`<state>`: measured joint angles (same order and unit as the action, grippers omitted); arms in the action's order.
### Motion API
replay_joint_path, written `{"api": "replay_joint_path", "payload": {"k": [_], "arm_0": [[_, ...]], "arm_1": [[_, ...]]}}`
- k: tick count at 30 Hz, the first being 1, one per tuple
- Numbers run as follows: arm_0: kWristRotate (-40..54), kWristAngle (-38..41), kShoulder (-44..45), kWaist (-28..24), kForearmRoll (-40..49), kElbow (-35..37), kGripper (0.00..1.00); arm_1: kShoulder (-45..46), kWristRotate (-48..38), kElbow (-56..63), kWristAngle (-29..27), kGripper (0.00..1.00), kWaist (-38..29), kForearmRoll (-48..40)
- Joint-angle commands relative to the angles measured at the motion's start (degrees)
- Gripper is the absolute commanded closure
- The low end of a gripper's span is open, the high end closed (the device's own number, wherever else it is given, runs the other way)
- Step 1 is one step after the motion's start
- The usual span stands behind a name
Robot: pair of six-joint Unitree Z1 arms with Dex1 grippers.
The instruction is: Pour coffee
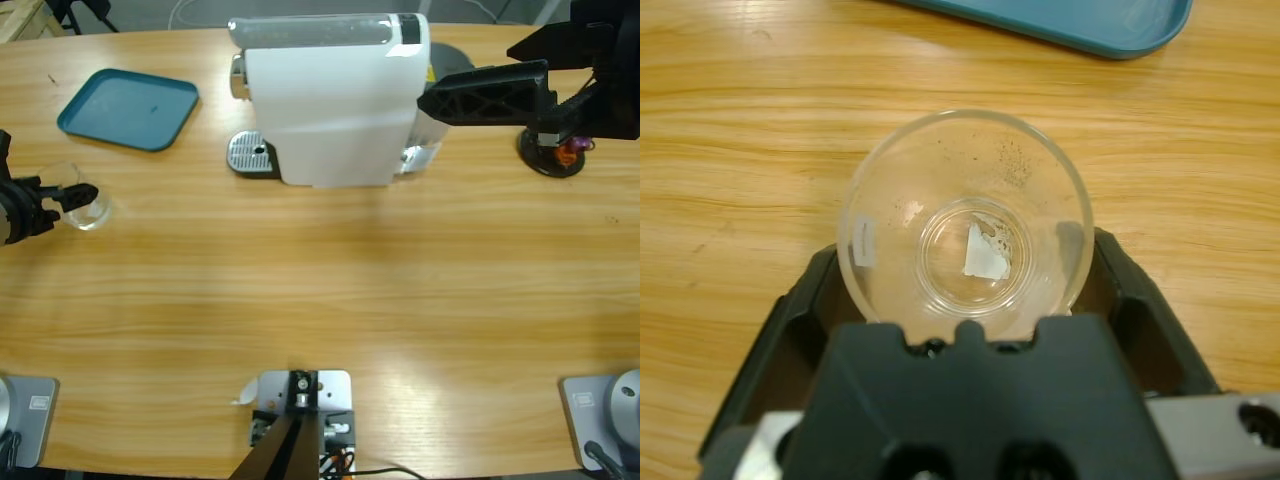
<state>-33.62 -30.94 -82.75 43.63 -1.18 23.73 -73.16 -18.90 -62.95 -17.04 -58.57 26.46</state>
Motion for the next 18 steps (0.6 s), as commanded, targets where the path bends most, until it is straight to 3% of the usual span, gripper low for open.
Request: {"api": "replay_joint_path", "payload": {"k": [1,7,9,11,13,18], "arm_0": [[0.77,1.43,3.00,-0.65,-0.93,-3.26,1.000],[4.64,1.64,6.04,-0.56,-1.24,-2.75,1.000],[11.26,3.82,8.31,-0.56,-1.26,-1.04,1.000],[28.88,11.10,11.79,-0.97,-0.98,1.74,1.000],[41.99,23.16,14.60,-5.73,-0.54,4.71,1.000],[57.70,46.91,10.54,-12.71,-0.23,9.84,1.000]], "arm_1": [[-0.88,-0.84,1.18,-0.63,0.000,0.03,-0.45],[-0.45,-0.88,1.16,-0.84,0.000,0.03,-0.45],[-0.31,-0.86,1.07,-1.10,0.000,0.03,-0.27],[-0.03,-0.44,0.92,-0.95,0.000,0.03,0.52],[1.30,0.46,1.23,-0.12,0.000,0.03,1.49],[6.53,2.39,1.65,0.13,0.000,0.03,4.03]]}}
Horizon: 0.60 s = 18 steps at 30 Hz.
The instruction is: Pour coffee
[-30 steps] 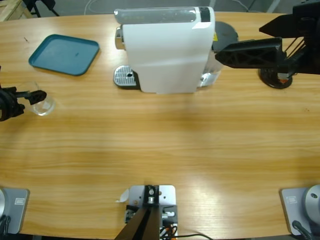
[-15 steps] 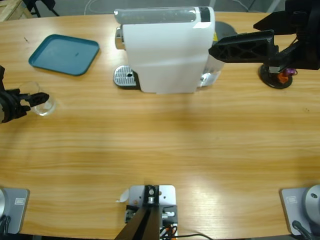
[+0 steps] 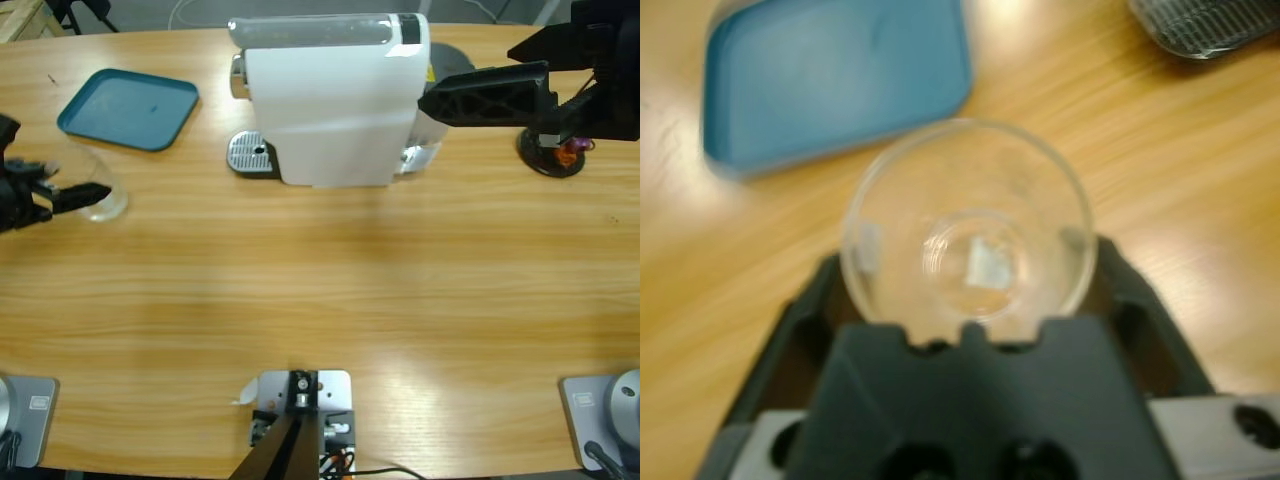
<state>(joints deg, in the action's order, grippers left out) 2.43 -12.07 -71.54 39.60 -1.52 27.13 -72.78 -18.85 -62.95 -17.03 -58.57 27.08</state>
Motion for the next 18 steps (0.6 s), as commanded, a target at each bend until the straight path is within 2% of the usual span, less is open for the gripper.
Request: {"api": "replay_joint_path", "payload": {"k": [1,6,11,13,18], "arm_0": [[24.40,30.66,-2.06,-9.32,0.11,7.22,1.000],[37.07,37.85,-12.05,-12.64,0.11,12.02,1.000],[43.07,42.46,-21.71,-18.19,0.22,17.99,1.000],[44.44,43.21,-24.35,-18.42,0.23,20.19,1.000],[45.19,44.36,-28.60,-16.73,-0.45,23.32,1.000]], "arm_1": [[6.85,2.50,1.70,0.07,0.000,0.04,4.12],[8.92,2.85,2.23,0.37,0.000,0.04,7.48],[12.58,3.56,-0.21,-0.76,0.000,0.56,13.41],[14.88,4.07,-2.37,-1.32,0.000,0.56,16.69],[16.22,4.31,-0.88,0.08,0.000,0.56,18.33]]}}
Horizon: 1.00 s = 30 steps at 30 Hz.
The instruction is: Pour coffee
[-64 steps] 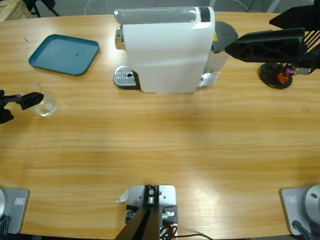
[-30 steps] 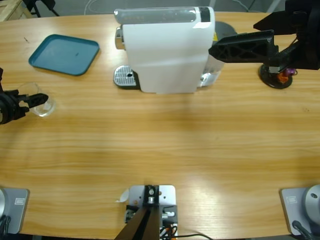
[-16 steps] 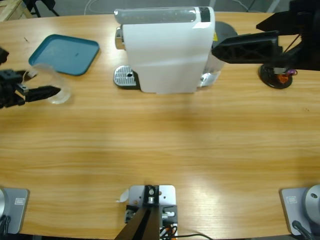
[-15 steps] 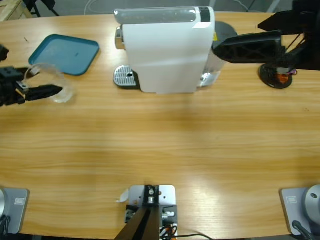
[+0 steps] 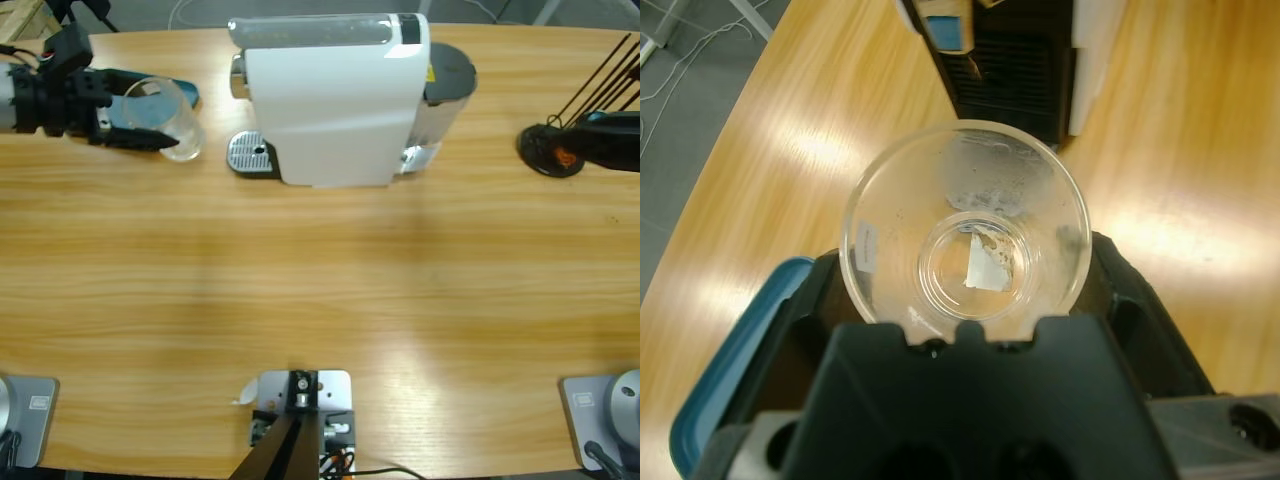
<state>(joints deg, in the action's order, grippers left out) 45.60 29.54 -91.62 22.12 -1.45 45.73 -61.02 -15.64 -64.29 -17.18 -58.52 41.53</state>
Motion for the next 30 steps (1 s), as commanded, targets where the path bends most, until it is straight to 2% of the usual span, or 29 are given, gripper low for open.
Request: {"api": "replay_joint_path", "payload": {"k": [1,13,30], "arm_0": [[1.95,3.07,-9.45,0.96,-0.99,4.86,1.000],[1.30,4.04,-18.98,4.16,-7.16,8.39,1.000],[-1.00,4.27,-21.69,7.42,-8.74,9.76,1.000]], "arm_1": [[4.26,1.03,0.90,0.73,0.000,0.51,3.81],[4.51,0.52,2.34,0.94,0.000,0.60,4.00],[4.24,0.26,3.29,1.28,0.000,2.53,3.65]]}}
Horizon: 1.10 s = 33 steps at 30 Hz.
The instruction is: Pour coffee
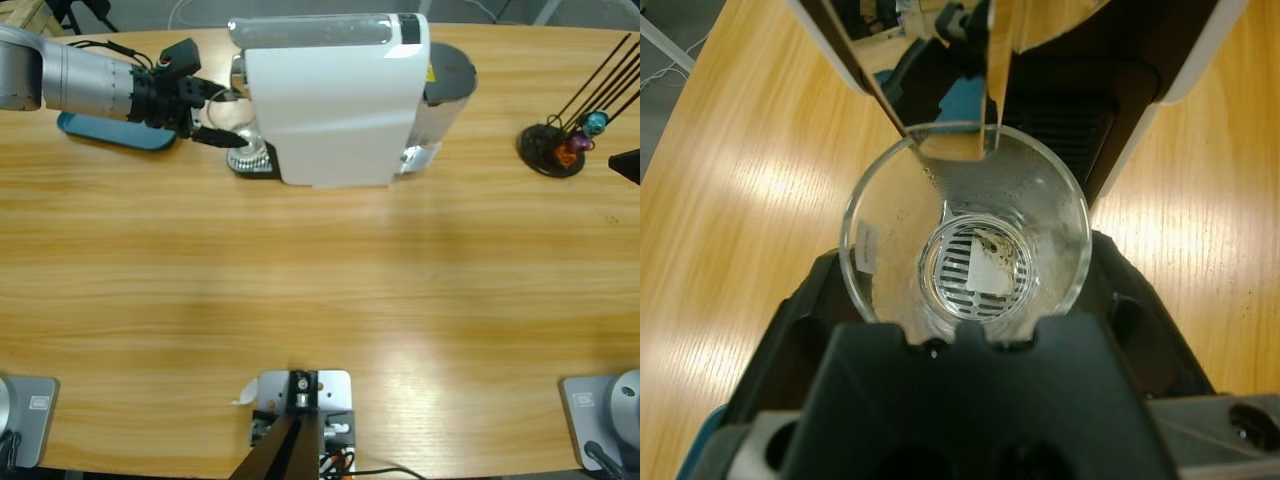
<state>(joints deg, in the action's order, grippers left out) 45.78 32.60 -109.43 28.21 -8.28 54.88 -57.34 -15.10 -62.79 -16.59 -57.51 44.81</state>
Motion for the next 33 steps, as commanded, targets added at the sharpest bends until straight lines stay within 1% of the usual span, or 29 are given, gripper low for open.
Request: {"api": "replay_joint_path", "payload": {"k": [1,9,10,11,12,15,22,28,33], "arm_0": [[-1.48,1.30,-4.09,1.36,-2.08,0.67,1.000],[-3.78,3.07,-4.09,1.92,-2.09,-0.05,1.000],[-4.03,3.09,-3.97,2.01,-2.09,-0.27,0.834],[-4.03,3.16,-3.85,2.06,-2.09,-0.49,0.241],[-4.10,3.18,-3.76,2.15,-2.09,-0.67,0.035],[-4.73,2.84,-3.62,2.17,-2.09,-1.07,0.000],[-4.80,2.65,-0.53,1.31,-2.09,-2.41,0.000],[-4.89,0.82,4.63,-2.39,-2.09,-5.03,0.000],[-5.26,1.98,7.95,-4.21,-2.09,-6.40,0.000]], "arm_1": [[0.56,-0.28,1.79,0.68,0.000,1.53,0.33],[-0.23,-0.46,2.41,0.98,0.000,1.53,-1.11],[-0.32,-0.46,2.41,1.17,0.000,1.53,-1.19],[-0.32,-0.46,2.41,1.28,0.000,1.53,-1.27],[-0.35,-0.51,2.44,1.30,0.000,1.53,-1.30],[-0.32,-0.55,2.50,1.39,0.000,1.53,-1.30],[-0.58,-0.55,2.67,1.39,0.000,1.53,-1.27],[-1.20,-0.55,2.80,2.00,0.000,1.53,-2.00],[-1.02,-0.55,2.81,2.26,0.000,1.53,-1.92]]}}
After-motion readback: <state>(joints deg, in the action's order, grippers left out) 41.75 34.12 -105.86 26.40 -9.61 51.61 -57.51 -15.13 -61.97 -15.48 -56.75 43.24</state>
